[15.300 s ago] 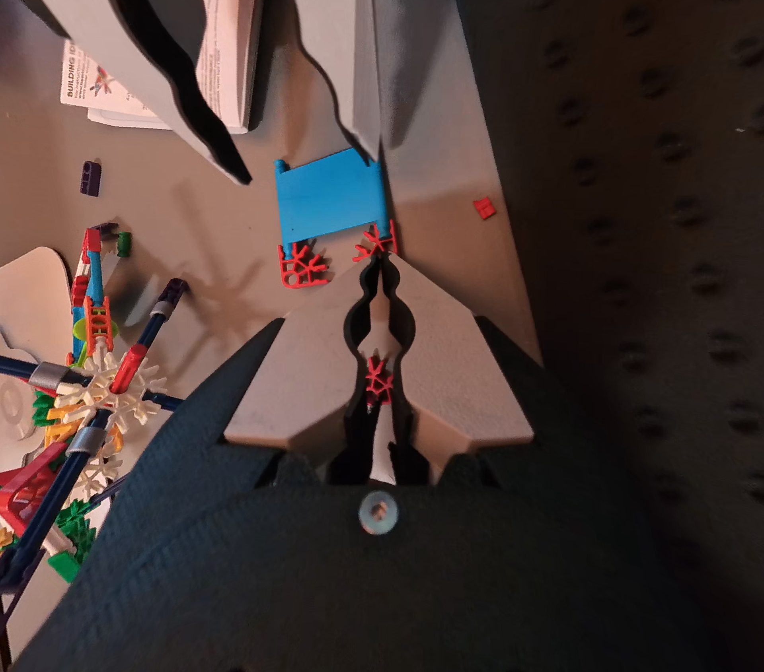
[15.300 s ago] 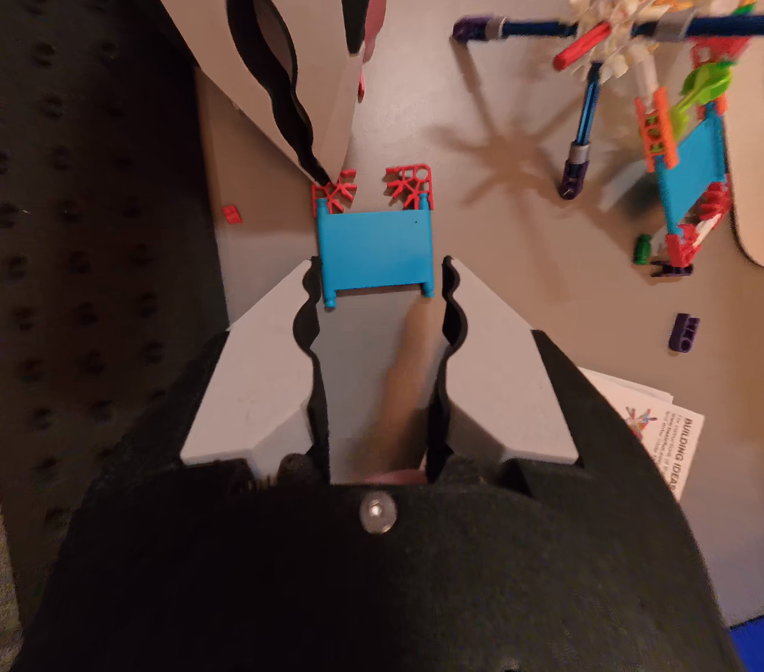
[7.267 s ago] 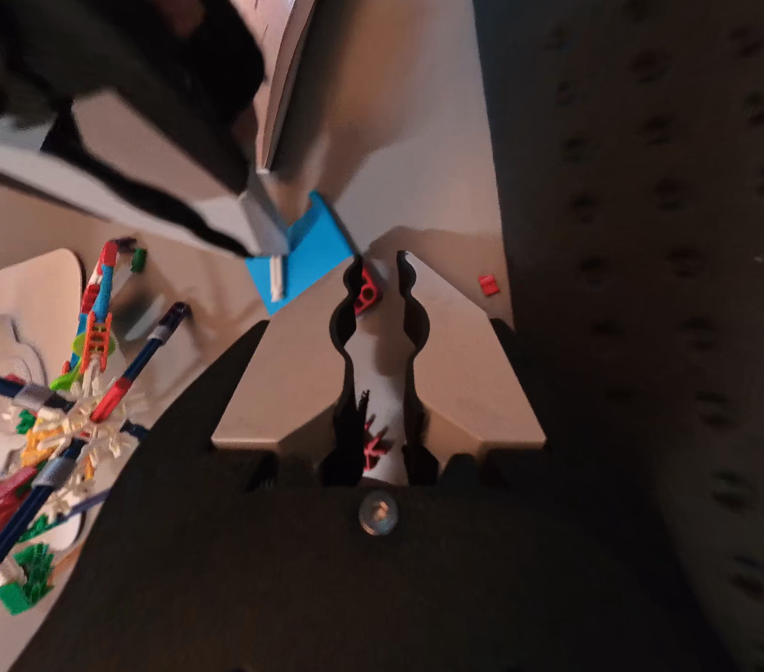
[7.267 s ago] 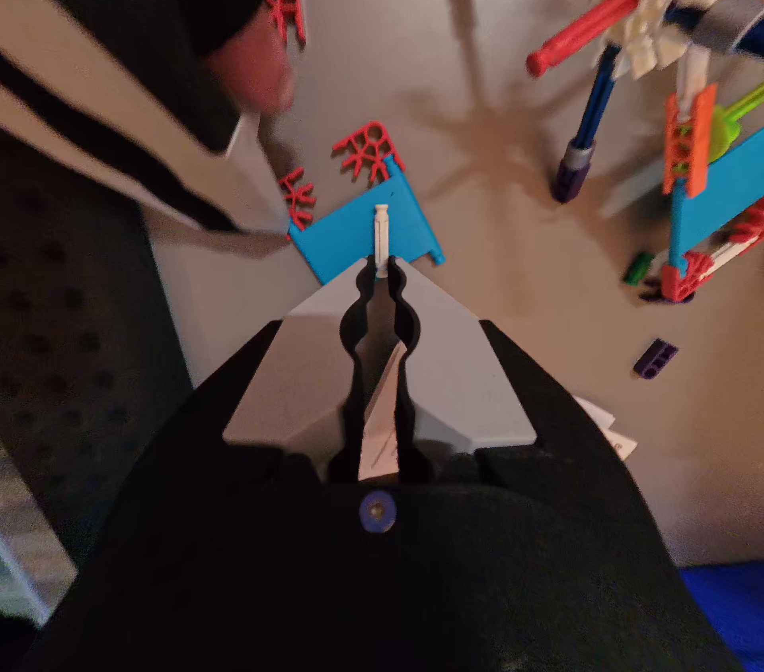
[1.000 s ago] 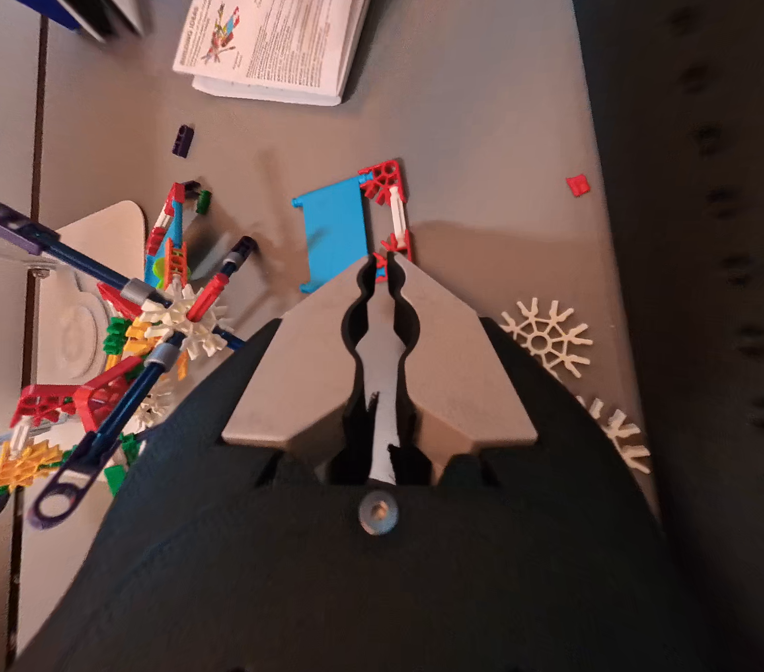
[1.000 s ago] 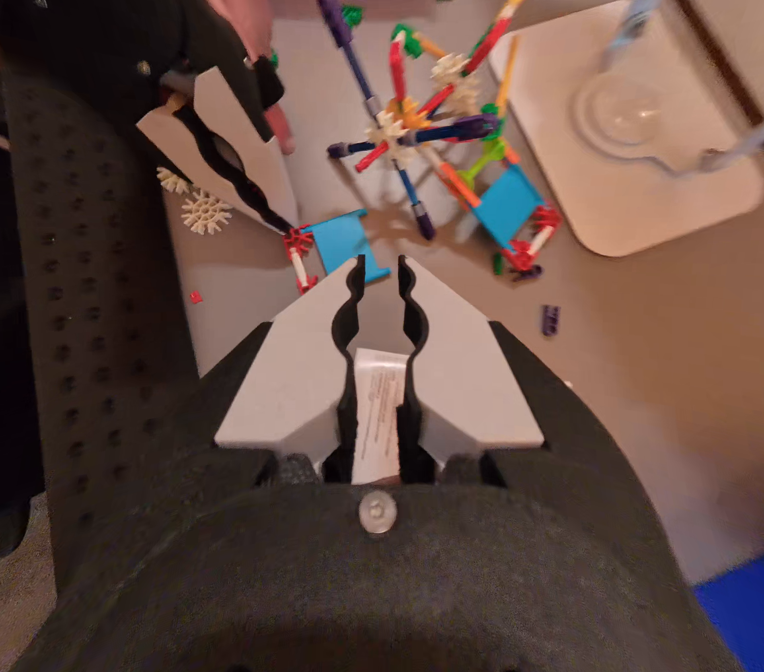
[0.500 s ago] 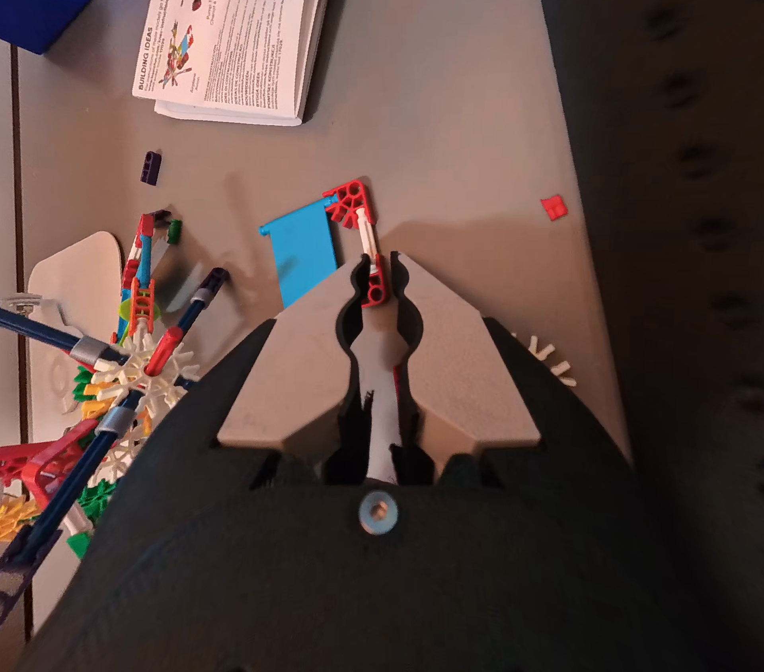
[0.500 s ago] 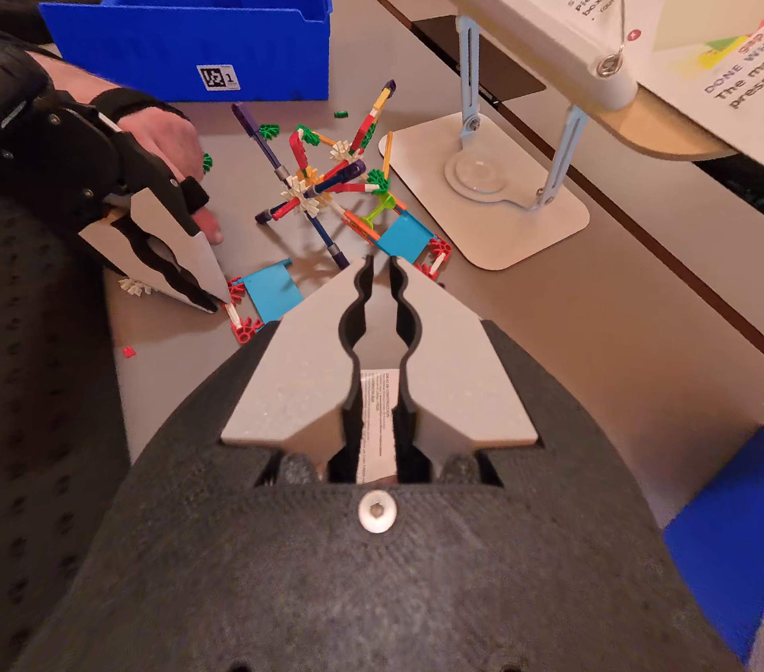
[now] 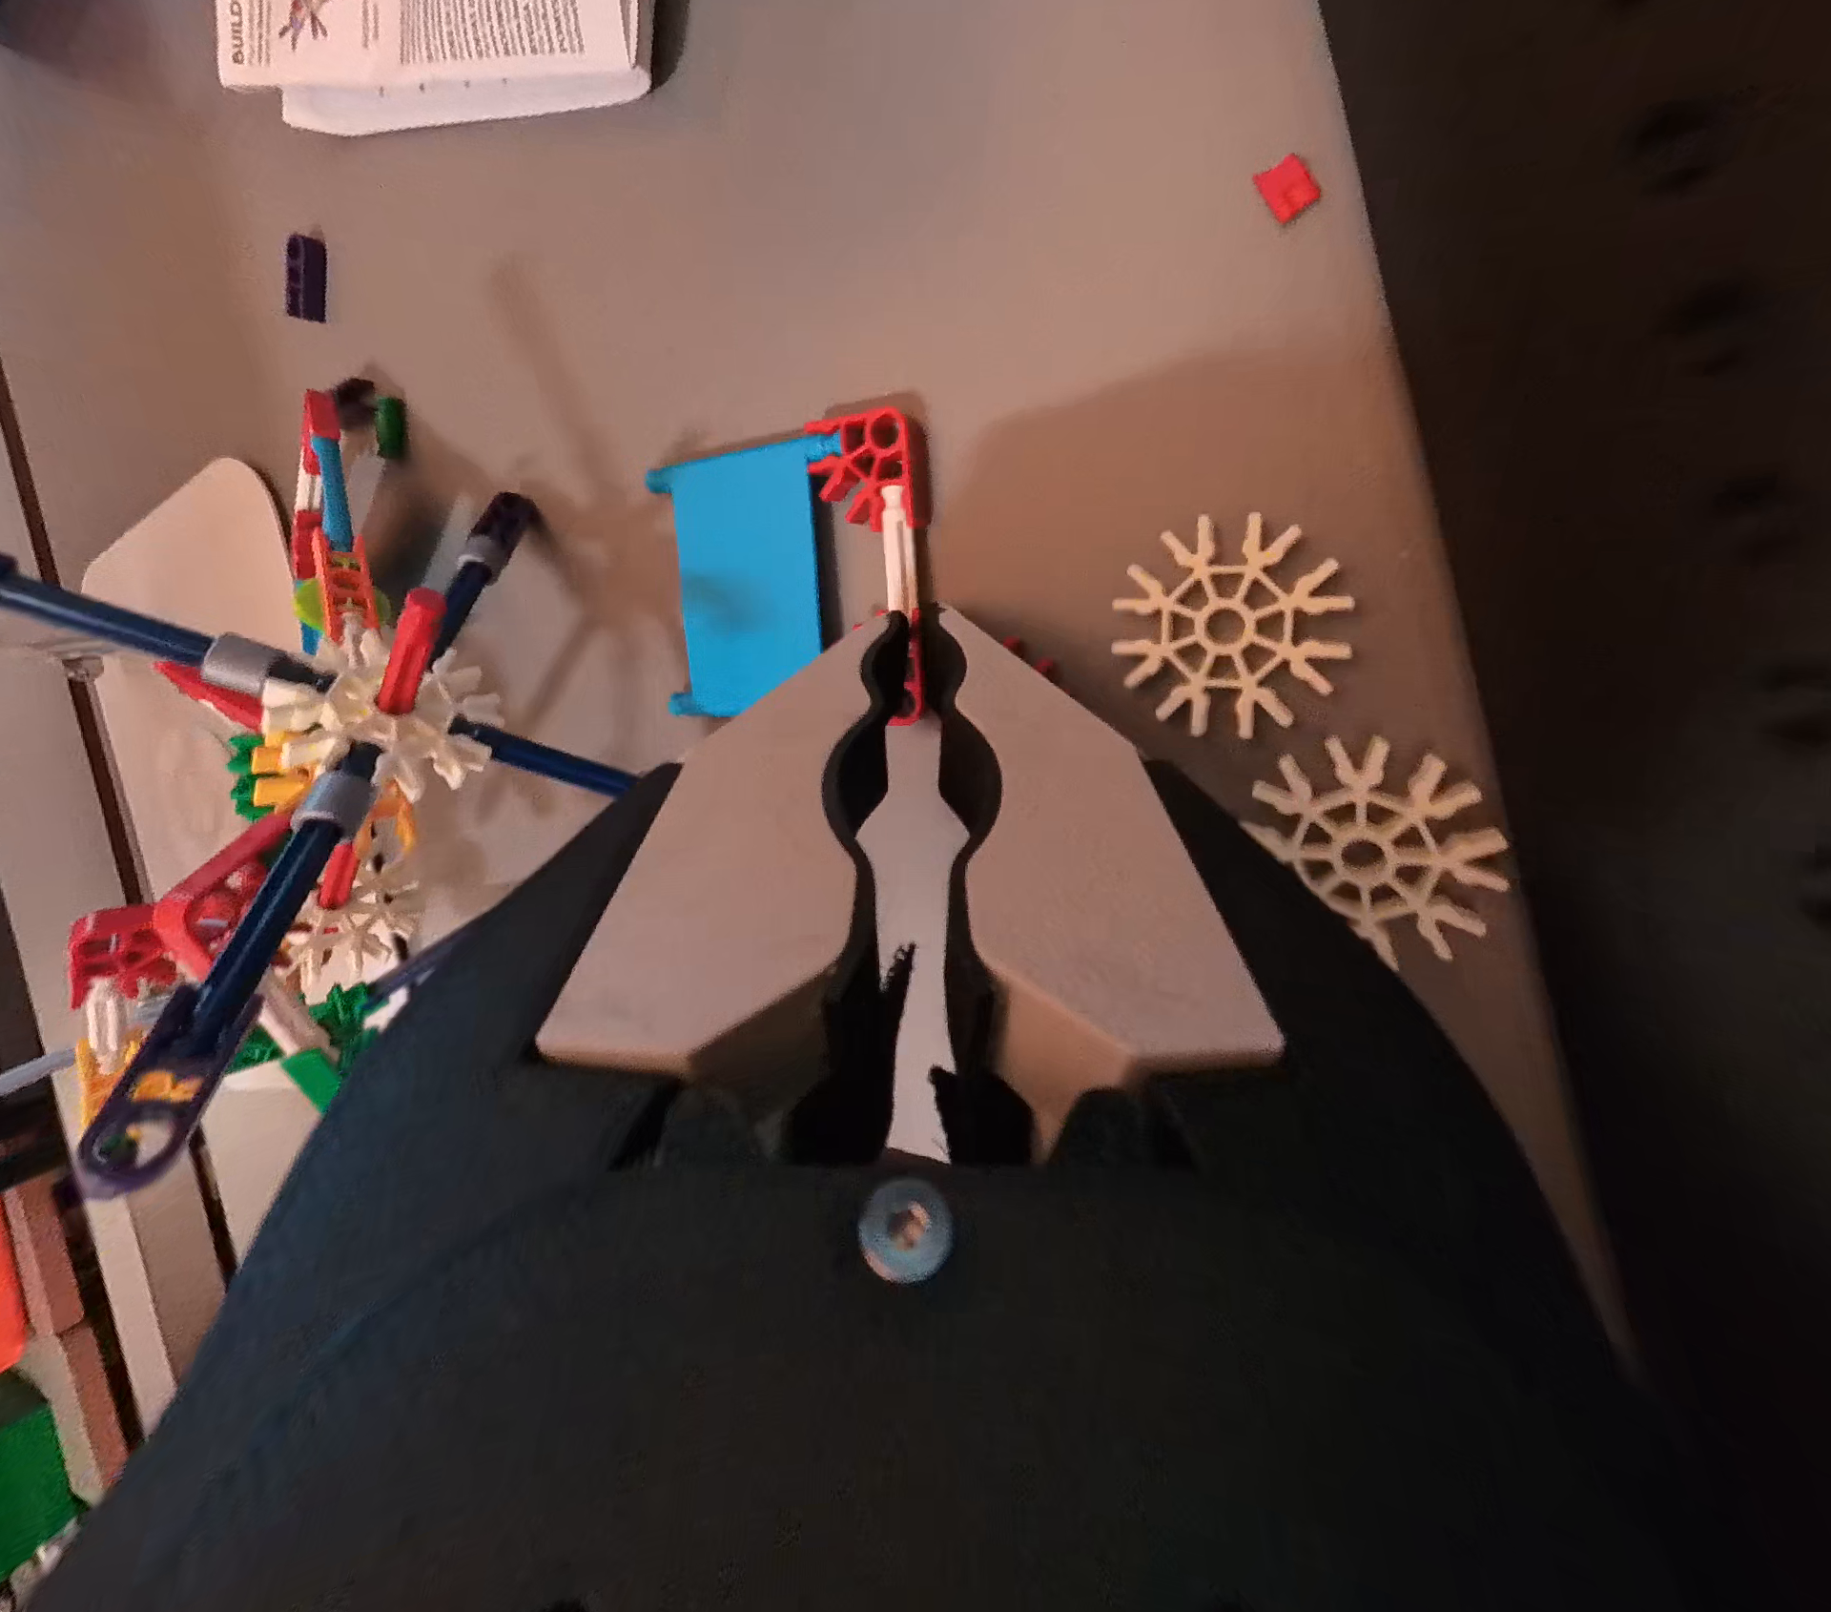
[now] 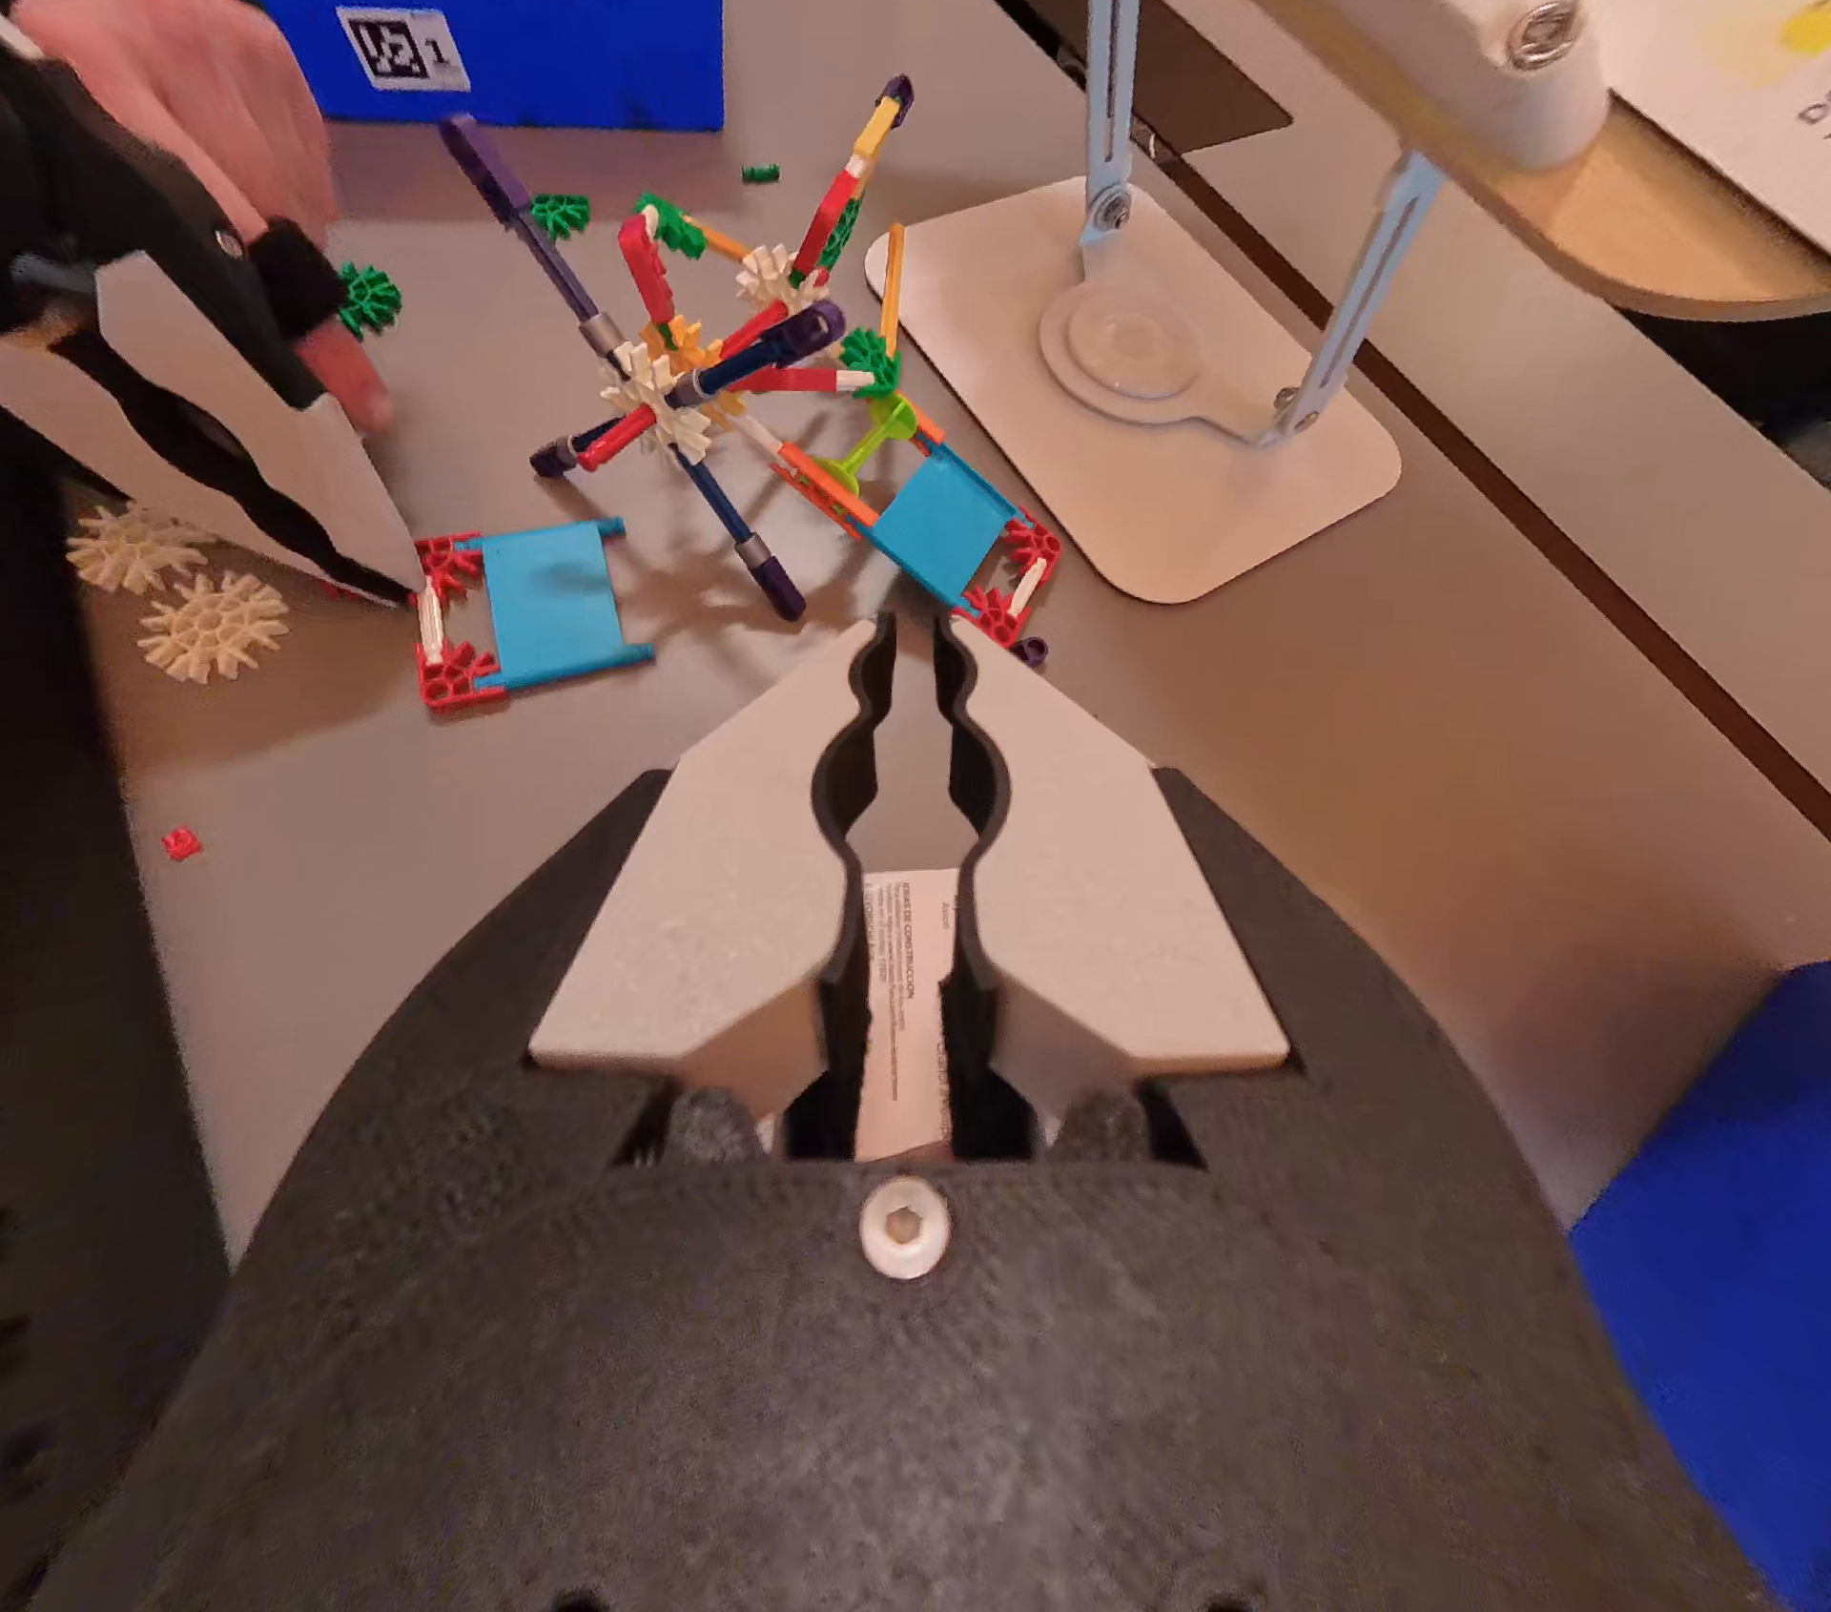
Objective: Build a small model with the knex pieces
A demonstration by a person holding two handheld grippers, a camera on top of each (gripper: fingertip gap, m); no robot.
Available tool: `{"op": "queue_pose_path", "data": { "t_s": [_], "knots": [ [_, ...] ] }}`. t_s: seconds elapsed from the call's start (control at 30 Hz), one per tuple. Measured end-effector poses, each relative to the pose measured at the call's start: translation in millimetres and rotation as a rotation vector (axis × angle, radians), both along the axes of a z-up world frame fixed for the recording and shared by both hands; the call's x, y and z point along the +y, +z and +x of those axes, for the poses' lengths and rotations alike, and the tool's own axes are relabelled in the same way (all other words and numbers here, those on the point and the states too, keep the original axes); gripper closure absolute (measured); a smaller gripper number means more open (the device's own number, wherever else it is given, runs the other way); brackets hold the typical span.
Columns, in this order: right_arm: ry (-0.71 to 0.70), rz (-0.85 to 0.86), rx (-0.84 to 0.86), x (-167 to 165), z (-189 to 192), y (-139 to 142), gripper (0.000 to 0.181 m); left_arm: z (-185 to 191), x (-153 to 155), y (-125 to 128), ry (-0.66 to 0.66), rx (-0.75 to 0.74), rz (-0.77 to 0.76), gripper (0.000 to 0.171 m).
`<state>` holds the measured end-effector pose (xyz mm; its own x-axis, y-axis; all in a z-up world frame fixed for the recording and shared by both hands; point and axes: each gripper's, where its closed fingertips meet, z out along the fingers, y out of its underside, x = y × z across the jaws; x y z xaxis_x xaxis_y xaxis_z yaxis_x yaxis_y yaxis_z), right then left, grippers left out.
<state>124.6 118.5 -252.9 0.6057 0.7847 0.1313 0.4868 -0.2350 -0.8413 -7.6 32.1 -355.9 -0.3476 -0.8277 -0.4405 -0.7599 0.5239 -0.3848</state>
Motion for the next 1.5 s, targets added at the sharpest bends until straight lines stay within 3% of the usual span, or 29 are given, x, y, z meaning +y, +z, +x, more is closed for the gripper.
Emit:
{"op": "queue_pose_path", "data": {
  "t_s": [0.27,0.53,0.67,0.77,0.83,0.97,1.13,1.33,1.5],
  "knots": [
    [-0.014,0.009,-0.027,3,-3,-4,0.174,16,4,6,0.088,-0.074,-0.013,0.154],
    [-0.028,0.017,-0.027,6,-2,-5,0.175,37,-11,-3,0.119,-0.084,-0.144,0.159],
    [-0.034,0.014,-0.021,7,1,-6,0.175,29,-30,-2,0.042,-0.044,-0.233,0.165],
    [-0.031,0.013,-0.027,7,1,-7,0.175,9,-37,-2,-0.042,0.025,-0.217,0.166],
    [-0.02,0.012,-0.038,5,-1,-9,0.175,0,-26,1,0.009,0.032,-0.186,0.166],
    [0.073,-0.021,-0.074,-10,-18,-18,0.174,-14,-10,17,0.122,0.011,-0.17,0.155],
    [0.267,-0.066,-0.168,-41,-57,-41,0.169,-43,5,7,0.235,0.111,-0.147,0.137],
    [0.407,-0.13,-0.3,-62,-104,-85,0.162,-42,9,-3,0.245,0.131,-0.148,0.148],
    [0.432,-0.177,-0.318,-60,-121,-105,0.15,-35,8,-4,0.225,0.112,-0.154,0.154]
  ]
}}
